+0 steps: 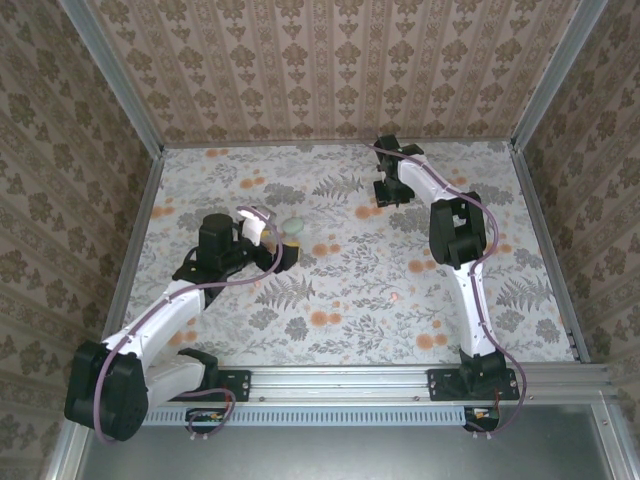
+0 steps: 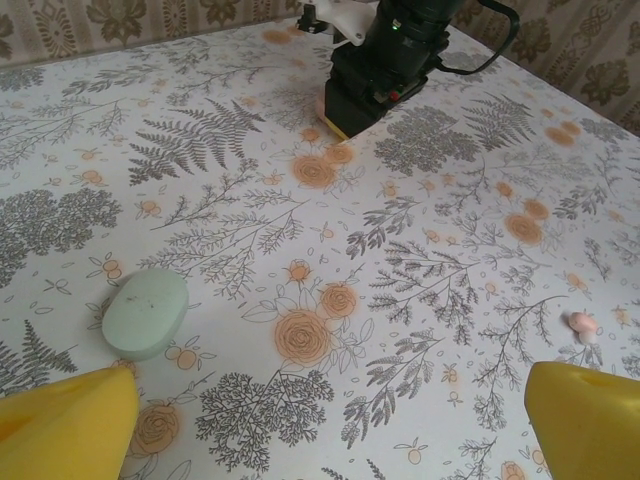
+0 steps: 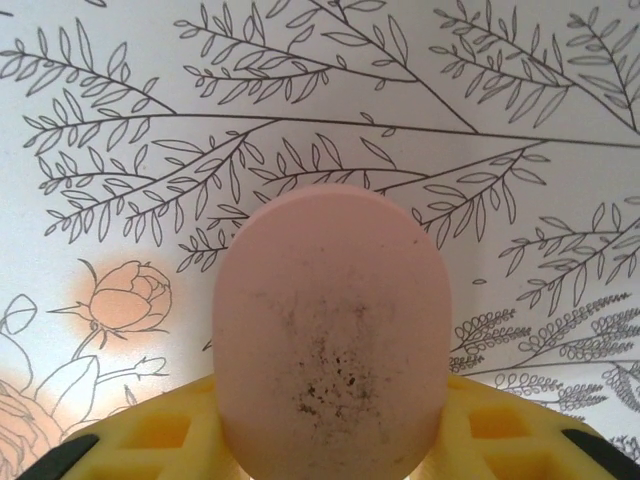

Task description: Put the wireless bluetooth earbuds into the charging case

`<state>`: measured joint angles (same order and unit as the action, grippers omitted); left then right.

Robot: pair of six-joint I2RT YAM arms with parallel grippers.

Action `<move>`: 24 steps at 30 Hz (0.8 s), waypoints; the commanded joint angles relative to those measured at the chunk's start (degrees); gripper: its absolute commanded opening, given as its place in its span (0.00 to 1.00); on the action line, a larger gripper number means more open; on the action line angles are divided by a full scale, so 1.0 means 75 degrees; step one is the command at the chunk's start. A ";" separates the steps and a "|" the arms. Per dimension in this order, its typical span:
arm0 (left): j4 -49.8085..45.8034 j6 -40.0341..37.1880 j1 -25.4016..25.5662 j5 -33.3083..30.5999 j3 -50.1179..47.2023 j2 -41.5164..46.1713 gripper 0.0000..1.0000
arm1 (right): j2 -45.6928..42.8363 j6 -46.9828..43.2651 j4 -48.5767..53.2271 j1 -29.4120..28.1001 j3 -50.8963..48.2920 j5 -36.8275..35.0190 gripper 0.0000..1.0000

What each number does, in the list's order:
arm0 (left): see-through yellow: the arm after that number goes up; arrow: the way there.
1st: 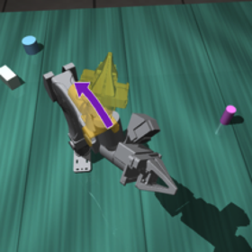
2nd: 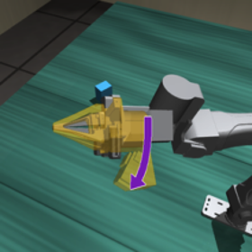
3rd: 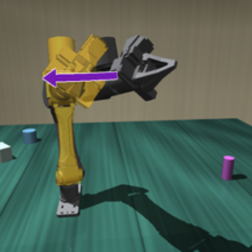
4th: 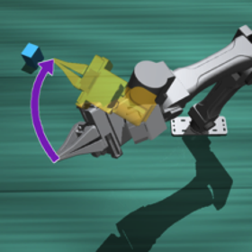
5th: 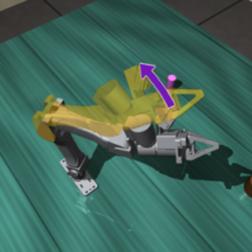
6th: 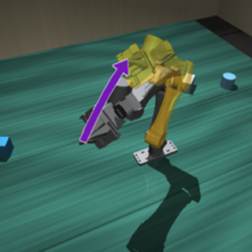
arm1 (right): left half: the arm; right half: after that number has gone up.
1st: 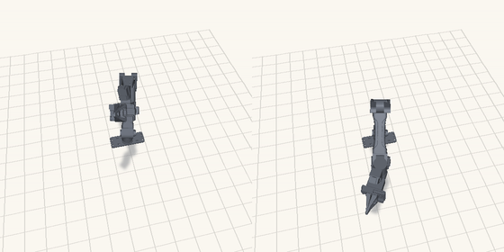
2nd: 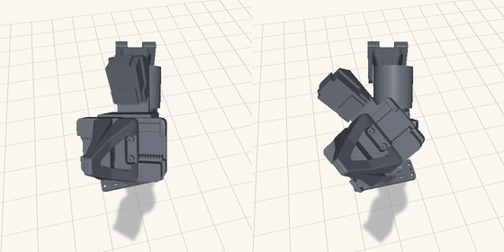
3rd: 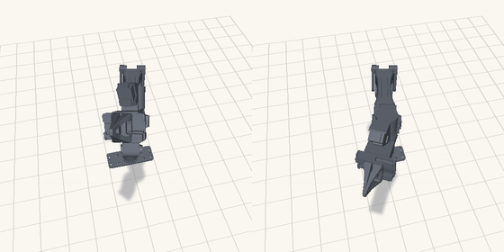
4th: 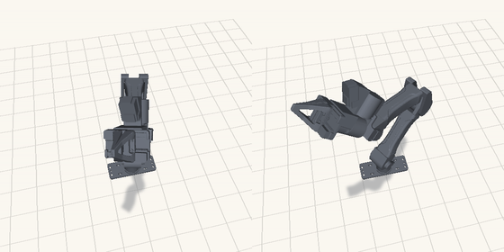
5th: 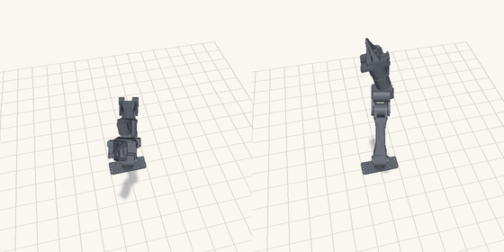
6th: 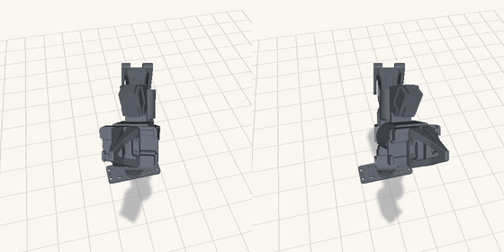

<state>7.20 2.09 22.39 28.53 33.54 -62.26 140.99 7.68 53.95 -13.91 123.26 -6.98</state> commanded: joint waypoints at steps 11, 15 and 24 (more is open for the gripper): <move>-0.0413 -0.1740 -0.0053 0.1679 0.0447 0.0578 0.98 | -0.2561 -0.1995 -0.1486 -0.0482 -0.2936 0.0834 0.32; -0.1022 -0.2333 -0.0056 0.2292 0.0847 0.0522 0.97 | -0.3557 -0.2518 -0.1674 -0.0965 -0.4004 0.1323 0.32; -0.1419 -0.2925 -0.0091 0.3602 0.1108 0.0722 0.96 | -0.6230 -0.2323 -0.2069 -0.2055 -0.6213 0.3559 0.30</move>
<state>-0.91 -15.79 22.13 48.73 39.86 -57.98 99.66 -8.88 39.42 -27.79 79.35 11.73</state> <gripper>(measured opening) 0.961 0.368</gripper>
